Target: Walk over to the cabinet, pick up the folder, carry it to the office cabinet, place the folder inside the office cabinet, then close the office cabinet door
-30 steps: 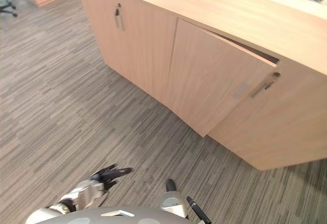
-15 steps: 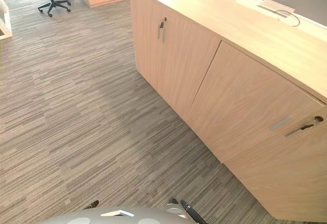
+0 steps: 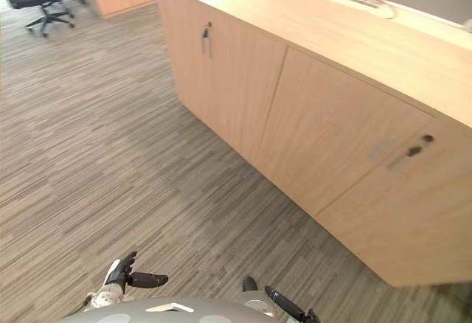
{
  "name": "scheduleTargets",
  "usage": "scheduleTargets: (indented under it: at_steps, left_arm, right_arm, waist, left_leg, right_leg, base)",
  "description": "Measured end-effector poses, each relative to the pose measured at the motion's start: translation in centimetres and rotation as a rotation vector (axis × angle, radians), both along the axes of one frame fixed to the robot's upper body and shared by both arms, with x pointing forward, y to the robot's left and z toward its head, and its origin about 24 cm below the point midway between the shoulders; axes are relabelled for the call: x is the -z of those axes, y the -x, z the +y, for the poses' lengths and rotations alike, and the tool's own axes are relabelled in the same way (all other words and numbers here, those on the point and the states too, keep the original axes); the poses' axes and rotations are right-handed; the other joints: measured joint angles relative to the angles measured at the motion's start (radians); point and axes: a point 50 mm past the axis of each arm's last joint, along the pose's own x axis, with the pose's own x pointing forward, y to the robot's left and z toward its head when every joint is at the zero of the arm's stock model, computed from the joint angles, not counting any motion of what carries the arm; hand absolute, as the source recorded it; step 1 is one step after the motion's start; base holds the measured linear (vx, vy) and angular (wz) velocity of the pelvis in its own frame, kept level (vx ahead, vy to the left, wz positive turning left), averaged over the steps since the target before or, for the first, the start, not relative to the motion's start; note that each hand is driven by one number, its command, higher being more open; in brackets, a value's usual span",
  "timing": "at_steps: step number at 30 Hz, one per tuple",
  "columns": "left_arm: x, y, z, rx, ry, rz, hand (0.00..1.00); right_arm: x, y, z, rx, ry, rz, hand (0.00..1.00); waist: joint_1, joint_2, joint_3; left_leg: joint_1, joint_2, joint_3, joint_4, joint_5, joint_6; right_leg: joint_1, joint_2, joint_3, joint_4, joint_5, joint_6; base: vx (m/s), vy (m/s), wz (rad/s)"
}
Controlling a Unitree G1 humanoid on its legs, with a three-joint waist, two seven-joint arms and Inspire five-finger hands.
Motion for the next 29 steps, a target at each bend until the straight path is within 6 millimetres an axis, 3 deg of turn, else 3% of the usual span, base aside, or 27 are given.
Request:
scheduleTargets:
  at_steps: [1, 3, 5, 7, 8, 10, 11, 12, 13, 14, 15, 17, 19, 21, 23, 27, 29]
  left_arm:
    - [0.0, -0.1, -0.1, -0.002, 0.01, -0.006, 1.0]
    - [0.1, 0.0, -0.2, -0.06, 0.084, 0.0, 1.0]
    - [0.2, 0.3, 0.3, -0.141, 0.119, 0.009, 1.0]
    - [0.5, 1.0, 0.7, -0.214, 0.145, 0.027, 1.0]
    - [0.6, 1.2, 0.8, -0.287, 0.177, 0.035, 1.0]
    - [0.7, 1.7, 1.0, -0.363, 0.207, 0.036, 1.0]
    - [0.8, 1.9, 1.0, -0.397, 0.225, 0.035, 1.0]
    - [0.6, 1.6, 1.9, -0.438, 0.233, 0.009, 1.0]
    - [0.5, 1.6, 1.8, -0.457, 0.255, -0.009, 1.0]
    - [0.5, 1.7, 1.8, -0.471, 0.259, -0.009, 1.0]
    - [0.7, 2.1, 1.5, -0.512, 0.281, -0.004, 1.0]
    - [0.8, 2.6, 1.2, -0.532, 0.319, 0.003, 1.0]
    - [0.9, 3.1, 1.5, -0.556, 0.328, 0.006, 1.0]
    - [0.8, 3.7, 2.5, -0.58, 0.31, 0.006, 1.0]
    - [0.8, 4.0, 2.9, -0.599, 0.303, 0.013, 1.0]
    - [1.1, 4.1, 2.1, -0.592, 0.303, 0.04, 1.0]
    - [1.1, 4.2, 2.1, -0.563, 0.287, 0.049, 1.0]
  right_arm:
    - [0.0, 0.0, 0.3, 0.001, -0.007, -0.002, 1.0]
    - [0.2, -0.5, 1.5, -0.011, -0.046, -0.01, 1.0]
    - [0.1, -1.1, 1.5, -0.041, -0.04, -0.027, 1.0]
    - [-0.1, -2.0, 1.4, -0.068, -0.027, -0.06, 1.0]
    - [-0.3, -2.6, 0.8, -0.086, -0.016, -0.081, 1.0]
    - [-0.8, -4.1, 0.1, -0.12, 0.007, -0.136, 1.0]
    - [-1.0, -4.8, 0.2, -0.145, 0.01, -0.163, 1.0]
    - [-1.2, -5.9, 0.9, -0.16, -0.002, -0.201, 1.0]
    - [-1.2, -5.5, 0.7, -0.106, -0.015, -0.204, 1.0]
    - [-1.1, -5.4, 0.8, -0.096, -0.018, -0.202, 1.0]
    - [-1.0, -4.9, 0.7, -0.075, -0.027, -0.198, 1.0]
    - [-0.7, -3.9, 0.4, -0.017, -0.037, -0.175, 1.0]
    - [-0.4, -2.9, 0.5, -0.01, -0.045, -0.133, 1.0]
    - [0.2, -1.1, 1.3, 0.007, -0.088, -0.056, 1.0]
    - [0.4, -0.4, 1.8, 0.018, -0.114, -0.018, 1.0]
    - [0.3, 0.9, 0.5, 0.071, -0.088, 0.006, 1.0]
    - [0.3, 0.8, 0.5, 0.067, -0.085, 0.003, 1.0]
  waist:
    - [-0.001, 0.009, 0.001]
    - [-0.002, -0.022, 0.008]
    - [-0.004, -0.027, 0.006]
    - [-0.003, -0.024, 0.007]
    - [-0.001, -0.009, 0.017]
    - [0.005, 0.03, 0.031]
    - [0.007, 0.033, 0.039]
    - [0.026, -0.003, 0.059]
    - [0.045, 0.023, 0.051]
    - [0.049, -0.001, 0.054]
    - [0.052, 0.006, 0.041]
    - [0.043, 0.031, 0.036]
    - [0.038, 0.017, 0.022]
    - [0.041, -0.023, -0.003]
    - [0.034, -0.047, -0.012]
    - [0.028, 0.007, -0.014]
    - [0.03, 0.008, -0.015]
  left_leg:
    - [0.0, -0.004, 0.019, -0.001, -0.001, 0.005]
    - [0.012, -0.005, 0.104, 0.0, -0.015, 0.03]
    - [0.019, -0.012, 0.171, 0.0, -0.022, 0.046]
    - [0.022, -0.014, 0.239, -0.006, -0.029, 0.056]
    - [0.035, -0.011, 0.29, -0.011, -0.03, 0.058]
    - [0.041, 0.009, 0.383, 0.012, -0.027, 0.057]
    - [0.01, 0.016, 0.418, 0.092, -0.013, 0.035]
    - [-0.069, 0.025, 0.409, 0.205, -0.037, 0.078]
    - [-0.037, 0.078, 0.428, -0.03, 0.078, 0.058]
    - [-0.009, 0.056, 0.477, -0.039, 0.095, 0.059]
    - [0.003, 0.065, 0.512, -0.036, 0.097, 0.063]
    - [0.015, 0.09, 0.541, -0.051, 0.101, 0.065]
    - [0.021, 0.091, 0.555, -0.083, 0.115, 0.059]
    - [0.018, 0.07, 0.569, -0.143, 0.164, 0.037]
    - [0.0, 0.049, 0.556, -0.181, 0.199, 0.024]
    - [0.019, 0.06, 0.485, -0.255, 0.261, 0.003]
    - [0.04, 0.073, 0.484, -0.268, 0.268, -0.006]
  right_leg:
    - [-0.005, -0.001, 0.022, -0.003, 0.006, 0.002]
    - [-0.028, -0.001, 0.101, -0.004, 0.022, 0.009]
    - [-0.055, 0.006, 0.159, 0.002, 0.037, 0.02]
    - [-0.09, 0.013, 0.205, 0.005, 0.057, 0.022]
    - [-0.107, 0.033, 0.22, 0.006, 0.09, 0.013]
    - [-0.133, 0.078, 0.16, 0.007, 0.173, -0.061]
    - [-0.14, 0.084, 0.09, 0.008, 0.221, -0.106]
    - [-0.138, 0.058, 0.028, -0.041, 0.316, -0.138]
    - [-0.135, 0.059, -0.128, 0.025, 0.227, -0.141]
    - [-0.138, 0.017, -0.195, 0.108, 0.119, -0.114]
    - [-0.139, -0.015, -0.312, 0.24, -0.006, -0.136]
    - [-0.102, -0.061, -0.416, 0.361, -0.089, -0.126]
    - [-0.055, -0.09, -0.435, 0.364, -0.113, -0.104]
    - [0.034, -0.092, -0.421, 0.185, -0.087, -0.03]
    - [0.058, -0.087, -0.418, 0.058, -0.073, 0.015]
    - [0.074, -0.044, -0.431, 0.018, -0.06, -0.005]
    - [0.095, -0.024, -0.429, 0.001, -0.053, -0.016]
  base:
    - [-0.02, 0.197, -0.89]
    - [-0.01, 0.169, -0.98]
    - [0.02, 0.175, -1.08]
    - [0.04, 0.14, -1.17]
    - [0.02, 0.121, -1.45]
    - [0.01, 0.127, -1.57]
    - [0.0, 0.093, -1.56]
    - [-0.1, 0.051, -1.81]
    - [-0.12, 0.009, -1.54]
    - [-0.1, -0.013, -1.24]
    - [0.0, 0.025, -0.69]
    - [-0.03, 0.042, -0.6]
    - [-0.06, -0.019, -0.38]
    - [-0.07, -0.124, -0.36]
    - [-0.11, -0.255, -0.15]
    - [-0.1, -0.154, 0.1]
    - [-0.07, -0.117, -0.05]
